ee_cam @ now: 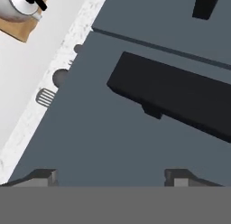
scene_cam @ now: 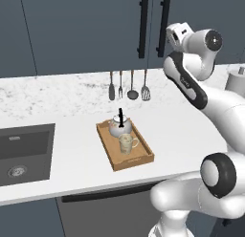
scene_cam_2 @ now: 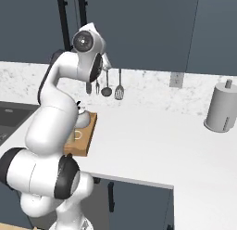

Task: Pick the kettle from the counter and place it on the tray. Then pick the mug from the cabinet and place it on the tray. Then close the cabinet doors.

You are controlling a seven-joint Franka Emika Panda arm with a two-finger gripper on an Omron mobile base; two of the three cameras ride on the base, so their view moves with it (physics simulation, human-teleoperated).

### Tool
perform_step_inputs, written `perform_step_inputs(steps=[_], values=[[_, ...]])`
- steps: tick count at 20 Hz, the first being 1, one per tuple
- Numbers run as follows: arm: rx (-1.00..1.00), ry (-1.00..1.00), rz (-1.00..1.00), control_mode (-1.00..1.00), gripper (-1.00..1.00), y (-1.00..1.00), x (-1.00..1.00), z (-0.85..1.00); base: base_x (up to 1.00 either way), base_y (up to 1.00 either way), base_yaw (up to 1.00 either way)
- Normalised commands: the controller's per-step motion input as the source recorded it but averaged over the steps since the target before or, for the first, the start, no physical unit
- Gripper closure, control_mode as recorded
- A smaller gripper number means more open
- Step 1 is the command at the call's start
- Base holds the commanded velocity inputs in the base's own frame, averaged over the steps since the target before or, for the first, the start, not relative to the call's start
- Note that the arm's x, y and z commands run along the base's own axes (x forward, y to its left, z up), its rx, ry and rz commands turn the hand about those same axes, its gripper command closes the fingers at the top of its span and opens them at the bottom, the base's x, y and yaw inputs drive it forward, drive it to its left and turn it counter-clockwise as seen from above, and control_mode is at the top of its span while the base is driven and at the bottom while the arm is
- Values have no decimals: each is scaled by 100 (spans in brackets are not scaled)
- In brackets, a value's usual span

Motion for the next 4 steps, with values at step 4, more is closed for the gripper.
perform_step_inputs(steps=[4], values=[[0, 0, -9, -100, -100, -1, 18, -16, 0, 0, 0]])
